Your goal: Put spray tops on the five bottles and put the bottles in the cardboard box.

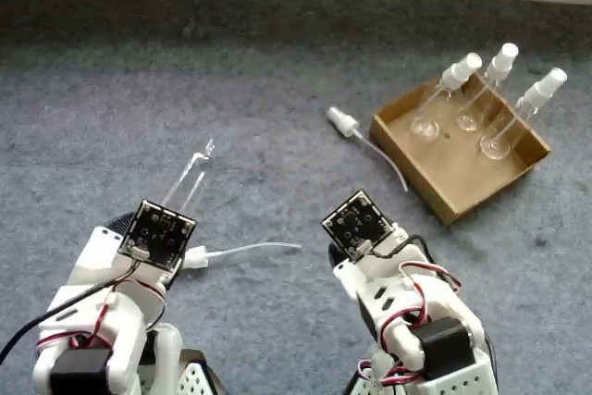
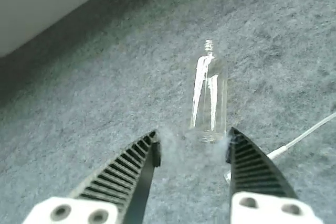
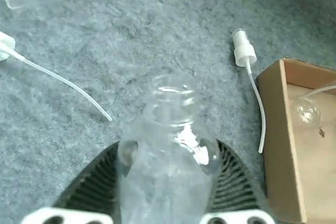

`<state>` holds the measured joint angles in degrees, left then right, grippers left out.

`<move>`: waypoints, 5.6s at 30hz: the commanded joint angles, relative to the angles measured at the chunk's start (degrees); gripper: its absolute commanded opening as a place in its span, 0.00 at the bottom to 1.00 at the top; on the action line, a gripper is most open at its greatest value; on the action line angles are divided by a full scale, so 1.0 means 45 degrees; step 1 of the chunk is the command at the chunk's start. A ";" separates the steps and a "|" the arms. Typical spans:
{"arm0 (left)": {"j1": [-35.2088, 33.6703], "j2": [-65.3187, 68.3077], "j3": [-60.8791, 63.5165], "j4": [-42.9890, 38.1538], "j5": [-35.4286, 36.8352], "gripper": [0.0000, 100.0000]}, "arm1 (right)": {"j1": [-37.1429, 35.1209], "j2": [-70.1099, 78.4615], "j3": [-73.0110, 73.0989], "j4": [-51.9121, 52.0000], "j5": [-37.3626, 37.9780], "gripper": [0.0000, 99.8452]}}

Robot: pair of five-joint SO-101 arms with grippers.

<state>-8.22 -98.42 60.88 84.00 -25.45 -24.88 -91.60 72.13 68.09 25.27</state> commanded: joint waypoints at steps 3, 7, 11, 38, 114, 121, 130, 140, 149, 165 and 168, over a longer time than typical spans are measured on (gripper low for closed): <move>-0.0967 0.3917 -0.2901 0.0039 -0.0723 0.12 | 0.0479 -0.0674 0.1709 -0.2256 -0.0606 0.03; -0.0928 0.5773 -0.3917 0.0293 -0.0645 0.11 | 0.0947 -0.0967 0.2960 -0.3624 -0.2422 0.03; -0.0889 0.7355 -0.4620 0.0762 0.0293 0.11 | 0.0967 -0.1377 0.3683 -0.4366 -0.2755 0.03; 0.0596 1.7455 -0.7199 0.1602 1.1487 0.23 | 0.0928 -0.3038 0.5578 -0.4542 -0.2755 0.03; 0.3175 2.2320 -0.8762 -0.1133 0.3888 0.30 | 0.0908 -0.3038 0.5578 -0.4523 -0.2657 0.03; 0.3175 2.2418 -0.8645 -0.1192 -0.0039 0.30 | 0.0908 -0.3038 0.5578 -0.4523 -0.2657 0.03; 0.2667 2.2437 -0.8625 -0.1250 -0.2442 0.30 | 0.0908 -0.3038 0.5578 -0.4523 -0.2657 0.03; 0.2159 2.2339 -0.7023 -0.2911 -0.3536 0.28 | 0.0908 -0.3038 0.5578 -0.4523 -0.2657 0.03; 0.2217 2.2437 -0.6769 -0.4181 -0.3536 0.12 | 0.0908 -0.3038 0.5578 -0.4523 -0.2657 0.03; 0.3722 2.2320 -0.6886 -0.4122 -0.4728 0.12 | 0.0908 -0.3038 0.5578 -0.4523 -0.2657 0.03; 0.4171 2.2320 -0.6886 -0.4103 -0.5529 0.12 | 0.0908 -0.3038 0.5578 -0.4523 -0.2657 0.03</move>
<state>7.16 2.77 30.73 65.89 -45.93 -21.27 -104.26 95.52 49.19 13.23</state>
